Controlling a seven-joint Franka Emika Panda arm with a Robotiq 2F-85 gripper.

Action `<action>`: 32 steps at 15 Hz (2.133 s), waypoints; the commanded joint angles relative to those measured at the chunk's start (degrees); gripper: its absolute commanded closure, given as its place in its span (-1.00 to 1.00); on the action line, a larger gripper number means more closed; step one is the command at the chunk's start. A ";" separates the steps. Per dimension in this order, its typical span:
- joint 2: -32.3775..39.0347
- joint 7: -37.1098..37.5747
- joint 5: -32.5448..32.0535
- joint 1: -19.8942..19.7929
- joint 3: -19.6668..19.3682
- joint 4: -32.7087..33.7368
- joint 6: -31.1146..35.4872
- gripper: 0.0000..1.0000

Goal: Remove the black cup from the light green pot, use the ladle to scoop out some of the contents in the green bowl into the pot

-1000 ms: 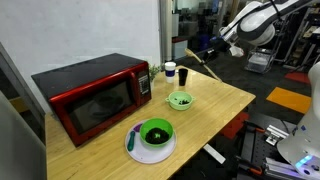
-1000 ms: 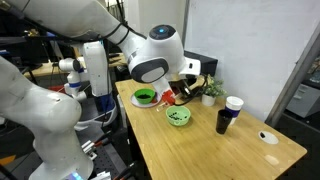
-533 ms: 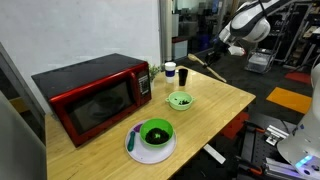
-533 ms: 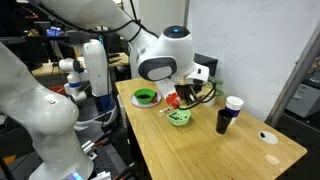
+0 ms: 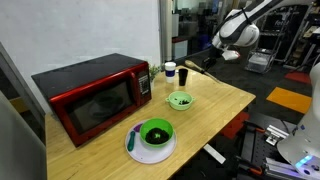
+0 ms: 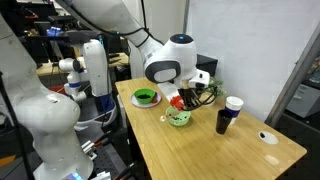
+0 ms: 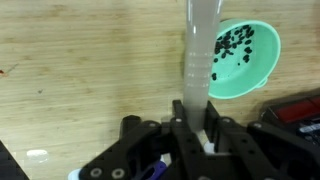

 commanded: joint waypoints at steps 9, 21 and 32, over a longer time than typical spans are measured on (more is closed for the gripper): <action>14.44 -18.45 25.77 4.72 -3.01 5.44 -0.91 0.89; 31.02 -33.03 47.27 -1.85 2.75 13.89 -5.49 0.89; 37.59 -31.88 41.98 -18.98 20.89 19.76 -1.79 0.89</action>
